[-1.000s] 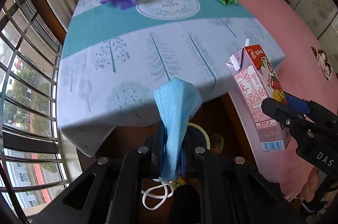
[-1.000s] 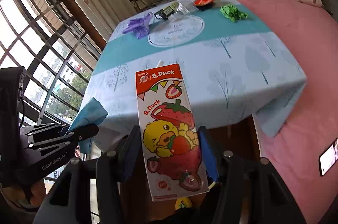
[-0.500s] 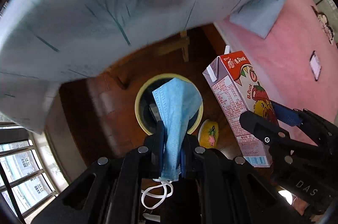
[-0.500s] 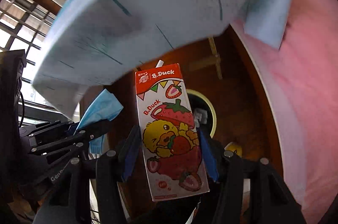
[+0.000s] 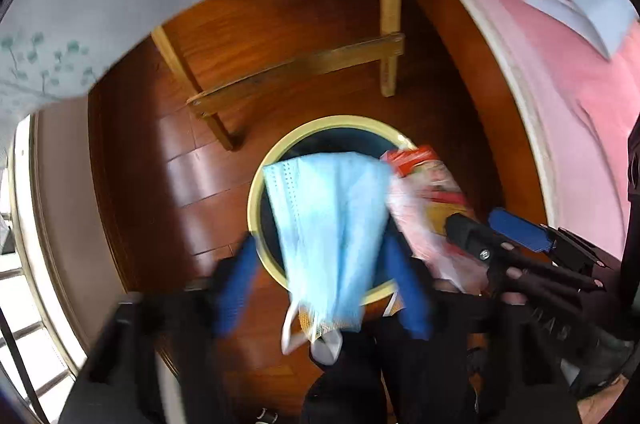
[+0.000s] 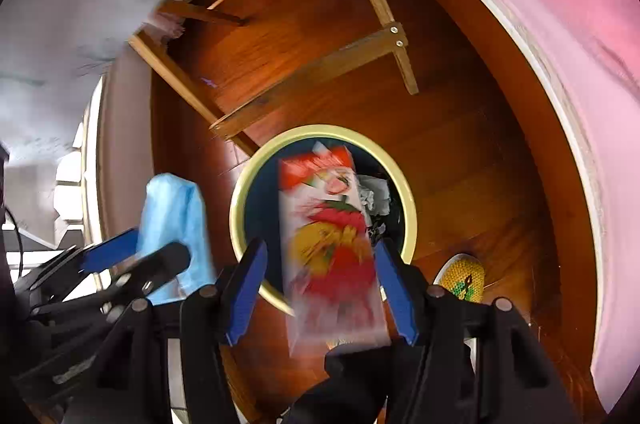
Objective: Collect trash
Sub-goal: 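Open both grippers to drop the mask and carton into the bin, then raise both tools back toward the table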
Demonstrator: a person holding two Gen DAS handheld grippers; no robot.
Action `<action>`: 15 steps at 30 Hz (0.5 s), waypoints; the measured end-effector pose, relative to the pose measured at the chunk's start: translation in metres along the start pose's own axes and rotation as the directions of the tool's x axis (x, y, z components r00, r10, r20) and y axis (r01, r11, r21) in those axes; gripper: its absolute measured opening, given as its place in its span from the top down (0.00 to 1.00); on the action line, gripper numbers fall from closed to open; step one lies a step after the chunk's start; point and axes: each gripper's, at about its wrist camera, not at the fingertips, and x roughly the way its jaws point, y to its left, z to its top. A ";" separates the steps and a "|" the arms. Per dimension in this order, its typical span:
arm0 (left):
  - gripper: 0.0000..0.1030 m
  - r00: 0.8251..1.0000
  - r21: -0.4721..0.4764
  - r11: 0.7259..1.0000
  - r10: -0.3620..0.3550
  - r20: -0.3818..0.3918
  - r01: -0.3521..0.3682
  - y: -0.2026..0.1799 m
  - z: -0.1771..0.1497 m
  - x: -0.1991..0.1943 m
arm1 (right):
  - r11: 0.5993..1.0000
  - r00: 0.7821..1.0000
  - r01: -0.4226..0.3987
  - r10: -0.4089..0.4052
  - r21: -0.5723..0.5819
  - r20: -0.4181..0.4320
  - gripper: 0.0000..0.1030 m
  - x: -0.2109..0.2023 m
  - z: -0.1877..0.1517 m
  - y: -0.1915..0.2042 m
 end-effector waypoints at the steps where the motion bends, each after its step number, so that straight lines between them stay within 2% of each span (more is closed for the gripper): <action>1: 0.16 1.000 -0.017 1.000 -0.004 0.007 0.004 0.004 -0.001 0.001 | 1.000 1.000 0.002 -0.002 -0.002 -0.002 0.35 0.003 0.000 -0.001; 4: 0.05 1.000 -0.040 0.999 0.006 0.023 -0.005 0.015 -0.001 0.004 | 0.999 1.000 0.015 -0.014 -0.036 0.020 0.33 0.002 -0.002 0.003; 9: 0.05 0.998 -0.029 0.999 0.033 0.049 -0.032 0.019 0.001 -0.004 | 0.997 0.998 0.031 -0.027 -0.072 0.052 0.33 -0.011 0.002 0.012; 15: 0.05 0.996 -0.034 0.999 0.027 0.087 -0.024 0.018 0.006 -0.032 | 0.996 0.996 0.031 -0.024 -0.085 0.081 0.33 -0.033 0.008 0.023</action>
